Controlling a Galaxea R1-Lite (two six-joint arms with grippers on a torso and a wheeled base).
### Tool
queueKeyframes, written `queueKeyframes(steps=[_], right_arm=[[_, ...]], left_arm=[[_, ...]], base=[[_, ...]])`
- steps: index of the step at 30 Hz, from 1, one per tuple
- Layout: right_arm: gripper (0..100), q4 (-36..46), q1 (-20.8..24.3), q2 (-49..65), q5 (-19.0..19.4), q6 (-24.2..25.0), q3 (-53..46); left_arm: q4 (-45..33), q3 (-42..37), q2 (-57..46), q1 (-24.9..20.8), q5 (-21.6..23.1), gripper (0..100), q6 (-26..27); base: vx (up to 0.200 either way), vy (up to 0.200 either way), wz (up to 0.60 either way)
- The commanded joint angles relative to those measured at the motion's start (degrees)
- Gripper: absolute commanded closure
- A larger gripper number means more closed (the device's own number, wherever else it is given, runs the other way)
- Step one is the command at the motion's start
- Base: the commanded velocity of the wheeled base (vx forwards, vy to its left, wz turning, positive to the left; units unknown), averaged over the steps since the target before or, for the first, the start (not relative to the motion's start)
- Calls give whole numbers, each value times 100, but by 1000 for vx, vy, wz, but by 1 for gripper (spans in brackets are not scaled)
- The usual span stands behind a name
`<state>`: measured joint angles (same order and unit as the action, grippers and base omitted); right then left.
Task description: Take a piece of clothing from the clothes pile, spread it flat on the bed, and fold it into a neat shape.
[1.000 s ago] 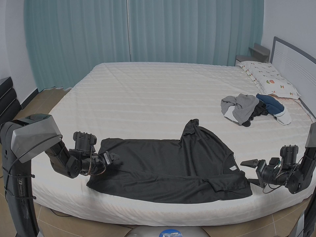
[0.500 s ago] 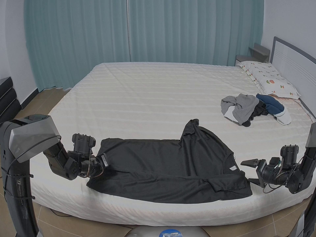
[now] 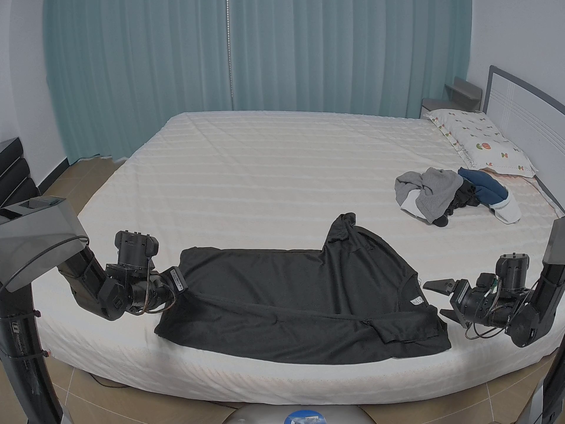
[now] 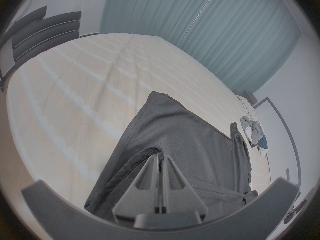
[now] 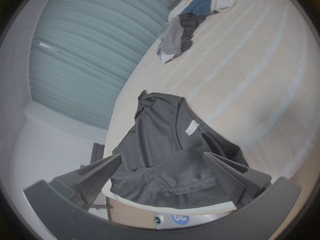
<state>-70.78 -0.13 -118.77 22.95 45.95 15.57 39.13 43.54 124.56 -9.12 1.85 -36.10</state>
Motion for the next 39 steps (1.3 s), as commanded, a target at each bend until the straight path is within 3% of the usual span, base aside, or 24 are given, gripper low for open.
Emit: queueKeyframes(steps=[1, 6, 12, 20, 27, 31, 36, 39], right_arm=[[0, 11, 154, -111, -28, -244, 96], [0, 11, 145, -348, -204, -947, 104], [0, -68, -92, -630, -432, -1439, 342], [0, -59, -101, -805, -379, -1545, 447], [0, -59, 216, -181, -318, -1193, -212], [0, -85, 470, -111, -353, -508, -643], [0, -112, 585, -111, -371, -42, -836], [0, -112, 787, -111, -590, 318, -862]], left_arm=[[-11, -136, -257, 59, -1, 100, -3], [-20, -171, -345, 86, -10, 100, -3], [-20, -224, -424, 86, -1, 100, -11], [-20, -224, -363, 130, -1, 100, -3], [16, -145, -125, 156, 26, 100, -38], [33, -39, 112, 182, 61, 100, -47], [33, -30, 165, 191, 78, 100, -55], [33, -30, 174, 191, 78, 100, -55]], base=[[0, 0, 0], [0, 0, 0], [0, 0, 0], [0, 0, 0], [0, 0, 0], [0, 0, 0], [0, 0, 0], [0, 0, 0]])
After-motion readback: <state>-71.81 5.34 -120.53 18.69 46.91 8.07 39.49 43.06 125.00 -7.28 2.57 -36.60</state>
